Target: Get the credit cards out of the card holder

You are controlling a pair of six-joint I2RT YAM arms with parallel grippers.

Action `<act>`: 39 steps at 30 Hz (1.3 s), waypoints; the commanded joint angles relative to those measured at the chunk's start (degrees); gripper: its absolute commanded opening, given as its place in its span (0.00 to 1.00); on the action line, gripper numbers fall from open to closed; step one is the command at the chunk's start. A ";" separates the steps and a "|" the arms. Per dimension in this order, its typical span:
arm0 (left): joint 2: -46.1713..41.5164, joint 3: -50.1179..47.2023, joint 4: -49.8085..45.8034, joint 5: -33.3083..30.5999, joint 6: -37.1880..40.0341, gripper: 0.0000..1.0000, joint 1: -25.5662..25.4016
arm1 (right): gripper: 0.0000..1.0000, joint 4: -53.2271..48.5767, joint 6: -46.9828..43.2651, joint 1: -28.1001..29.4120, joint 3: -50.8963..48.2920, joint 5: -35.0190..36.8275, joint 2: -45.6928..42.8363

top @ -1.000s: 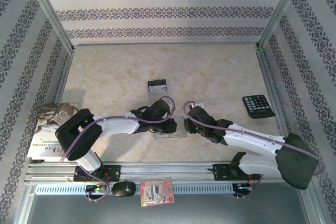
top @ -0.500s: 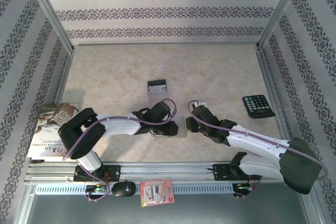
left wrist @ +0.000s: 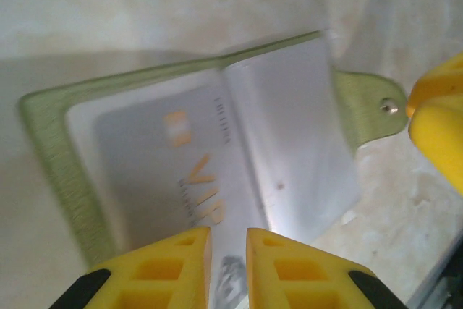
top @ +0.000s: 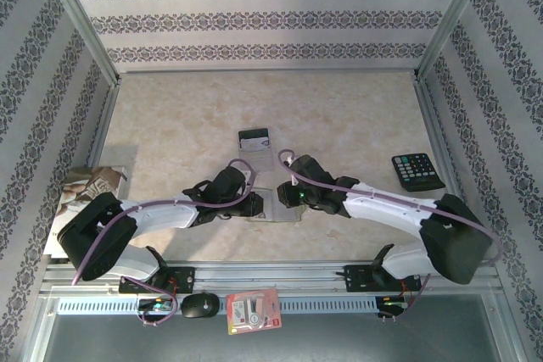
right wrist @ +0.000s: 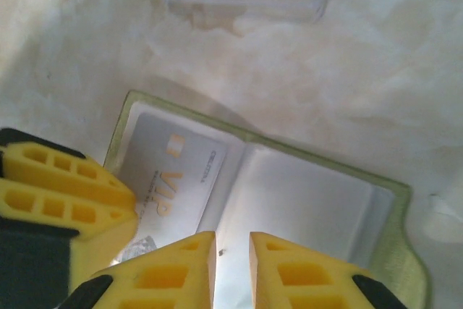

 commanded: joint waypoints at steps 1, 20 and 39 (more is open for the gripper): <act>-2.11 -1.14 1.29 -0.56 0.25 0.20 1.07 | 0.18 -0.45 1.18 0.77 0.15 -2.44 3.36; 1.13 -5.82 5.57 0.82 -1.31 0.16 3.21 | 0.28 -4.39 -0.29 1.38 4.13 1.03 0.64; 4.89 -7.76 12.06 3.36 -3.02 0.15 3.30 | 0.17 -3.42 3.05 0.15 8.02 -5.10 11.66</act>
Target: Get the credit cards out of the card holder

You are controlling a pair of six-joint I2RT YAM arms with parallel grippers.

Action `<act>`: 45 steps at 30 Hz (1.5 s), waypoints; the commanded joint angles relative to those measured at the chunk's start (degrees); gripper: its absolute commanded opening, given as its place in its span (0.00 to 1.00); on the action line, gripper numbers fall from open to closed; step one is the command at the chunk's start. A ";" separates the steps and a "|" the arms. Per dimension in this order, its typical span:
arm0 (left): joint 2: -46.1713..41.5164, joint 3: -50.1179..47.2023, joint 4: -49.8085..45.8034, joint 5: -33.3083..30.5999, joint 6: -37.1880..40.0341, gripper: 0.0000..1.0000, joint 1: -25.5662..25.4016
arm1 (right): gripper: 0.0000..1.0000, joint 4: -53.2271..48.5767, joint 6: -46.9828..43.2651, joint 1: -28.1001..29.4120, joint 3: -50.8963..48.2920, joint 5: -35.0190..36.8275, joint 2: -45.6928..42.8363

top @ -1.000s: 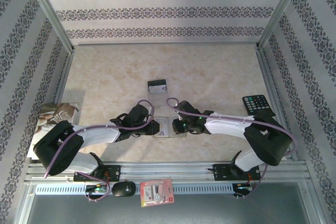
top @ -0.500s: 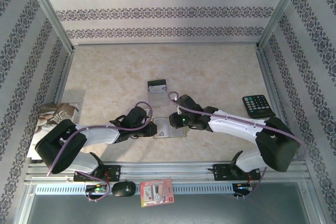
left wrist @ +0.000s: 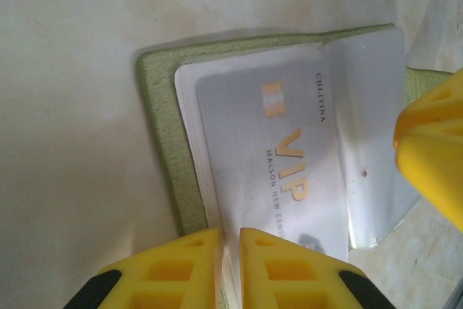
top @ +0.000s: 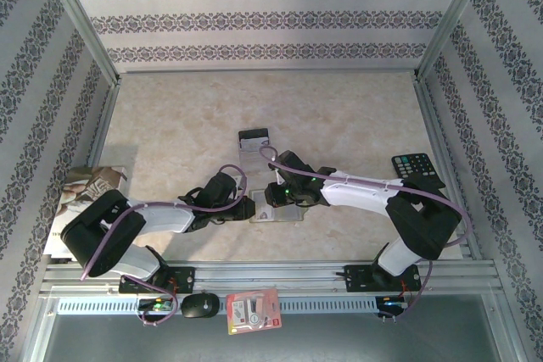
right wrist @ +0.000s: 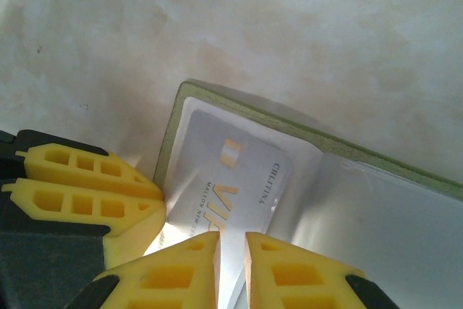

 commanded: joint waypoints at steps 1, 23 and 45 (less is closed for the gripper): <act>2.74 -0.80 2.01 1.42 -0.51 0.15 0.26 | 0.17 -0.01 0.63 -0.53 -0.68 -0.45 0.34; 3.82 -1.08 2.93 1.76 -0.57 0.12 0.26 | 0.14 3.15 3.21 -2.72 -4.98 -3.62 1.26; 3.91 -1.31 3.40 1.97 -0.66 0.11 0.20 | 0.16 4.41 2.96 -0.97 -4.38 -4.41 3.72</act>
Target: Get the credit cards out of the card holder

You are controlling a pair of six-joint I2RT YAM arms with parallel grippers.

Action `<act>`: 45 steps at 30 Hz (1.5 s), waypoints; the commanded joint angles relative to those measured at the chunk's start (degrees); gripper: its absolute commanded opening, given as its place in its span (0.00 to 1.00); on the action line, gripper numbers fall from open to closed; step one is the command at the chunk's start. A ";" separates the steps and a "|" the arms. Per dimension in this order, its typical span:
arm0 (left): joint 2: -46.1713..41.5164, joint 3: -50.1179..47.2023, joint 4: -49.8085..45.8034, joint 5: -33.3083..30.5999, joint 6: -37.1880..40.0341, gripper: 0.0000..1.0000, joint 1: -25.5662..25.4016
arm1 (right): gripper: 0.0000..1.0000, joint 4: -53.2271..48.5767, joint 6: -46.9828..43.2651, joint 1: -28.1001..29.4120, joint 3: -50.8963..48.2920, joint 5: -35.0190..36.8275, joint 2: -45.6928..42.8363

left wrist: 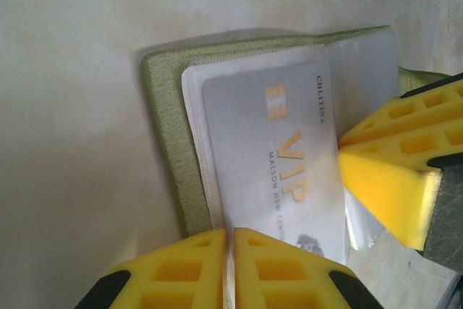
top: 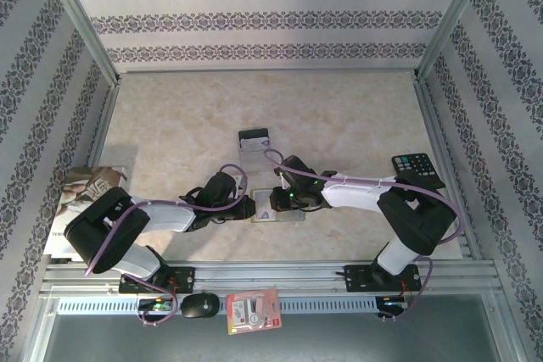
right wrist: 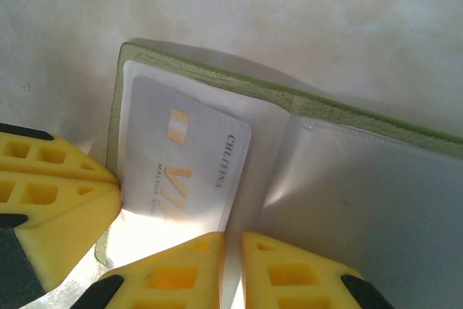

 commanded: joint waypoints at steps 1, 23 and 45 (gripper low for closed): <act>2.56 -1.07 0.79 0.66 -0.53 0.11 -0.11 | 0.16 0.83 0.38 0.89 -0.19 -0.74 1.47; 3.00 -0.83 0.81 0.94 -0.58 0.10 -0.11 | 0.17 2.51 0.47 1.46 -1.51 -0.08 -0.26; 2.65 -0.65 0.03 1.24 -0.16 0.10 -0.11 | 0.14 4.38 -0.17 2.39 -0.54 -2.29 1.65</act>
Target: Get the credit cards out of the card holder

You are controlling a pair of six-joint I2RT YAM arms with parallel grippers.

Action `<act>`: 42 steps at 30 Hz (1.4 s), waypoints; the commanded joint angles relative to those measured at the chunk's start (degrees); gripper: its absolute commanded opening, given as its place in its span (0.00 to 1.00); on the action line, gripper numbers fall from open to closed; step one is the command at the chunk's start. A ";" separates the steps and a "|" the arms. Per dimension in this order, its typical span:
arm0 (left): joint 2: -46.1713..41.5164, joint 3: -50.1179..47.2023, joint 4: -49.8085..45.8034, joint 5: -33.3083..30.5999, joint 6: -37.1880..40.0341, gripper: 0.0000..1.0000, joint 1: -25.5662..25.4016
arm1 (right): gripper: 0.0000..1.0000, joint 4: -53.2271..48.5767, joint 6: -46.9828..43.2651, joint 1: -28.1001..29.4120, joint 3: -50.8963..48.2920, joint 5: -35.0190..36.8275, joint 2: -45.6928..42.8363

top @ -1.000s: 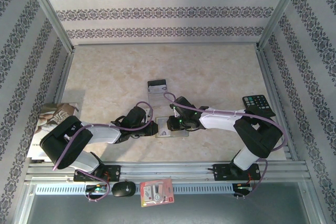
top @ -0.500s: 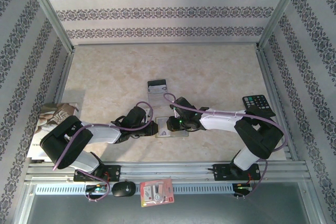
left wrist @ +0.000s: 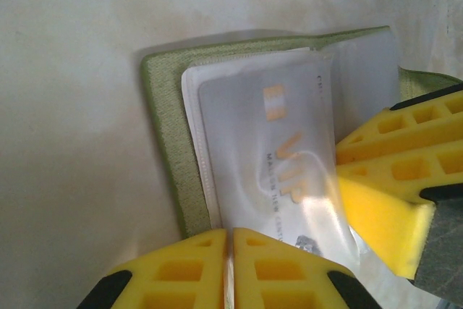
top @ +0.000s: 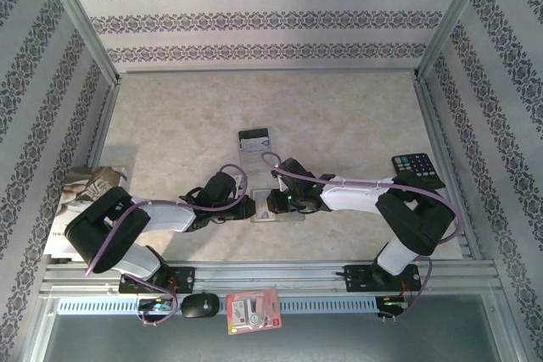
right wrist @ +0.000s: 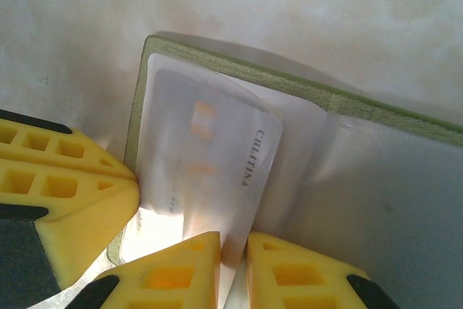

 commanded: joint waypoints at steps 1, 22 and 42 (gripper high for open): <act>2.46 -0.52 -0.37 1.18 -0.13 0.10 -0.19 | 0.12 0.80 -0.19 0.72 0.47 -2.24 1.35; 1.27 -1.84 -0.17 0.36 -0.49 0.08 -0.02 | 0.00 -7.05 -1.06 -2.80 -3.89 2.54 -7.90; 1.98 -1.32 -0.32 0.91 -0.41 0.09 0.01 | 0.27 0.80 1.14 -4.58 -4.46 -5.04 -4.39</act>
